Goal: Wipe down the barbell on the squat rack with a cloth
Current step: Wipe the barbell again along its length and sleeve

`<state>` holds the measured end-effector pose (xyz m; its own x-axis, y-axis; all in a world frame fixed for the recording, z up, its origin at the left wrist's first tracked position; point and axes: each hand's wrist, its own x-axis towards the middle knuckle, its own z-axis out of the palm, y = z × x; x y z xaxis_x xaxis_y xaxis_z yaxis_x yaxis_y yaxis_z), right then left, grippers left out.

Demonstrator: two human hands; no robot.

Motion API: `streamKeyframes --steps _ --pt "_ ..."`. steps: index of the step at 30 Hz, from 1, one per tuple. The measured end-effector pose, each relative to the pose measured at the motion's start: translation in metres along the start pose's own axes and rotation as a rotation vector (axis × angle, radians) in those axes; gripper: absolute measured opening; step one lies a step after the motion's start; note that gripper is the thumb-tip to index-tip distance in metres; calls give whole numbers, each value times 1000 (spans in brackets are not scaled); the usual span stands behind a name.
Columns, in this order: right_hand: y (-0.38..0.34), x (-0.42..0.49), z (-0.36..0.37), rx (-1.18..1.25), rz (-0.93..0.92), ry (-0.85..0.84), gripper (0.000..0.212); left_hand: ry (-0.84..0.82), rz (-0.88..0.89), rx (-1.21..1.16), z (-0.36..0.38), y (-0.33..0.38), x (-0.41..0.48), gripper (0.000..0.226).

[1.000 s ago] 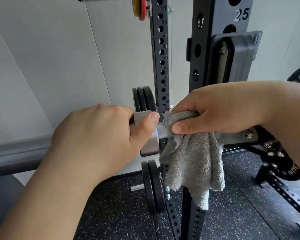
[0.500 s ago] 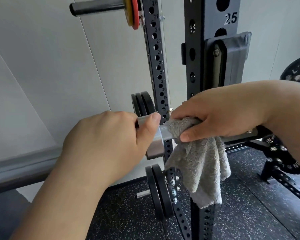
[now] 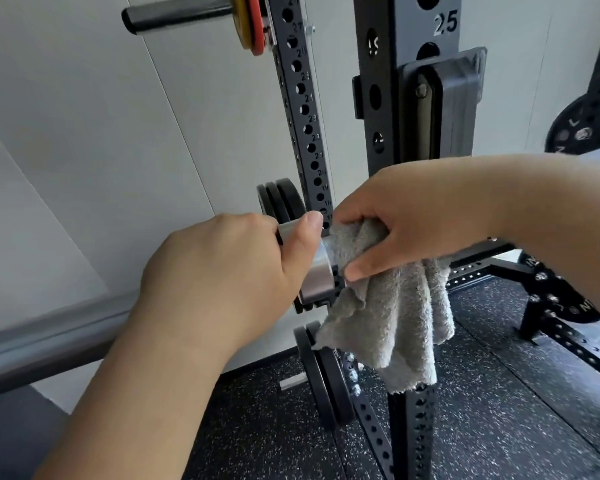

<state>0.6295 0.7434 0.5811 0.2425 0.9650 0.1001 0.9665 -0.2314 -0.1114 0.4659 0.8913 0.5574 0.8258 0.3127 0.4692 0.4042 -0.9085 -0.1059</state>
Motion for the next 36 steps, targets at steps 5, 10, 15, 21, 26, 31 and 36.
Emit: streamKeyframes --steps 5,10,15,21,26,31,36 --pt "-4 2 18 -287 -36 190 54 5 2 -13 0 0 0 82" --pt "5 -7 -3 79 -73 -44 20 23 12 34 3 -2 -3 80" --pt "-2 1 7 -130 -47 118 44 29 15 23 3 -2 -1 80" --pt "1 0 10 -146 -81 110 47 76 27 73 8 -4 -3 83" --pt "5 -4 -2 122 -38 -10 36 109 16 107 10 -3 -5 80" --pt "-2 5 8 -66 -49 62 49 166 43 141 11 -2 -10 76" --pt "4 -1 -2 115 24 -36 48 176 59 83 12 -1 -24 66"
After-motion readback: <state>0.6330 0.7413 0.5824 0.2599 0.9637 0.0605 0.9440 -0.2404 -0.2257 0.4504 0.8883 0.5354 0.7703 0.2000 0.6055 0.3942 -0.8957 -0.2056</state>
